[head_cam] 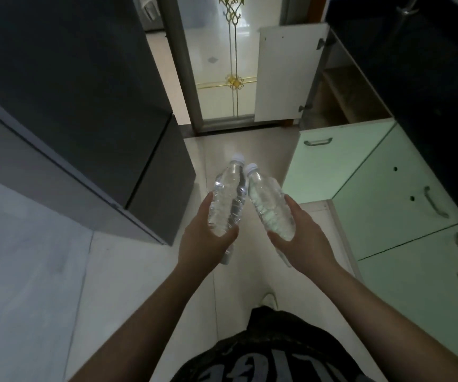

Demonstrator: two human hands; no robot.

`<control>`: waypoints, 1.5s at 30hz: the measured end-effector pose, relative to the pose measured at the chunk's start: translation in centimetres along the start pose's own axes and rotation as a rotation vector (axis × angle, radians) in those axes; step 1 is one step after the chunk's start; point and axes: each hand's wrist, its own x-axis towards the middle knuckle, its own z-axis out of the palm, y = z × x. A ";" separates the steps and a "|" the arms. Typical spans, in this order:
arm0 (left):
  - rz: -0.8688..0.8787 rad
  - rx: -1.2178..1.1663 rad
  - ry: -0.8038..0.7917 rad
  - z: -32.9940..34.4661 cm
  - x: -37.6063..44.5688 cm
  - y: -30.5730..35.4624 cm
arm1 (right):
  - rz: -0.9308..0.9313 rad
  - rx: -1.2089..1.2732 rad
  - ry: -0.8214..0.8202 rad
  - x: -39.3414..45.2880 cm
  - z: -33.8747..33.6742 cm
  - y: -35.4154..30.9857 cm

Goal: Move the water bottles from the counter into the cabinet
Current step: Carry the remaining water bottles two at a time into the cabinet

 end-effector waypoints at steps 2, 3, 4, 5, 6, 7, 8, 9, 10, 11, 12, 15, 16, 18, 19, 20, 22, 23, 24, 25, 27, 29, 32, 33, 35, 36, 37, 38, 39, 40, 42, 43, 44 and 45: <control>-0.010 0.004 -0.003 0.4 3.2 1.2 | -0.001 0.004 -0.005 3.5 -1.0 0.2; -0.003 0.004 0.007 0.5 4.6 1.7 | -0.007 0.008 -0.011 5.2 -1.5 0.3; 0.003 0.004 0.017 0.6 6.1 2.3 | -0.011 0.009 -0.017 6.8 -1.9 0.3; 0.004 0.004 0.023 0.5 7.6 2.8 | -0.009 0.008 -0.020 8.4 -2.3 0.3; 0.002 0.003 0.026 0.4 9.1 3.3 | -0.004 0.013 -0.021 10.0 -2.6 0.2; 0.001 0.001 0.031 0.3 10.5 3.7 | -0.001 0.023 -0.020 11.5 -2.8 0.1; 0.000 -0.001 0.039 0.0 11.9 3.9 | 0.000 0.033 -0.019 12.9 -2.8 -0.2; -0.006 -0.003 0.045 -0.2 13.4 4.0 | -0.002 0.039 -0.015 14.3 -2.8 -0.6; -0.017 -0.006 0.047 -0.5 14.9 4.0 | -0.007 0.041 -0.011 15.8 -2.7 -0.9; -0.030 -0.005 0.044 -0.7 16.4 3.8 | -0.013 0.040 -0.007 17.3 -2.5 -1.3; -0.044 -0.004 0.039 -0.8 18.0 3.5 | -0.020 0.036 -0.006 18.8 -2.2 -1.7; -0.051 -0.024 0.031 -1.4 23.1 2.3 | -0.014 0.030 -0.018 23.8 -1.1 -3.0; -0.043 -0.036 0.032 -1.6 24.9 1.8 | -0.010 0.034 -0.022 25.4 -0.7 -3.6; -0.023 -0.062 0.026 -2.2 28.6 0.8 | -0.021 0.046 -0.013 28.8 0.4 -4.8; -0.018 -0.068 0.016 -2.6 30.6 0.4 | -0.029 0.055 0.002 30.4 0.8 -5.5; -0.020 -0.070 0.007 -3.0 32.4 0.1 | -0.028 0.060 0.015 32.1 1.2 -6.2; -0.028 -0.085 0.002 -3.7 35.9 -0.5 | 0.002 0.052 0.016 35.3 1.7 -7.5; -0.024 -0.093 -0.007 -4.0 37.6 -0.6 | 0.019 0.041 0.019 36.7 2.0 -8.0; -0.008 -0.094 -0.021 -4.3 39.3 -0.7 | 0.032 0.027 0.029 38.1 2.2 -8.4; 0.014 -0.092 -0.039 -4.5 41.0 -0.6 | 0.046 0.011 0.038 39.4 2.4 -8.8; 0.031 -0.109 -0.074 -4.6 44.6 -0.3 | 0.081 -0.005 0.060 42.0 2.4 -9.4; 0.010 -0.122 -0.100 -4.5 47.7 0.4 | 0.104 -0.018 0.086 44.3 2.1 -9.3; 0.048 -0.074 -0.136 -3.4 52.3 1.7 | 0.157 -0.048 0.134 47.8 1.1 -8.7; 0.072 -0.059 -0.156 -2.8 53.9 2.2 | 0.174 -0.040 0.156 49.0 0.7 -8.3; 0.117 -0.040 -0.199 -1.5 57.0 3.2 | 0.198 -0.002 0.205 51.4 -0.2 -7.5; 0.133 -0.032 -0.220 -0.7 58.6 3.8 | 0.208 0.021 0.228 52.6 -0.8 -7.2; 0.150 -0.024 -0.242 0.2 60.2 4.4 | 0.215 0.042 0.247 53.8 -1.4 -6.7; 0.169 -0.017 -0.261 1.1 61.8 5.1 | 0.222 0.058 0.261 55.1 -2.1 -6.0; 0.188 -0.010 -0.278 2.1 63.3 5.8 | 0.233 0.070 0.271 56.3 -2.7 -5.2; 0.208 0.000 -0.296 3.1 64.9 6.5 | 0.244 0.085 0.282 57.6 -3.4 -4.4; 0.243 0.026 -0.333 5.2 68.0 8.2 | 0.267 0.121 0.311 60.1 -4.8 -2.8; 0.251 0.038 -0.354 6.1 69.6 9.2 | 0.287 0.128 0.323 61.4 -5.4 -2.0; 0.254 0.047 -0.378 7.0 71.1 10.3 | 0.315 0.136 0.332 62.5 -6.1 -1.3; 0.264 0.056 -0.401 7.8 72.4 11.3 | 0.352 0.147 0.338 63.5 -6.7 -0.5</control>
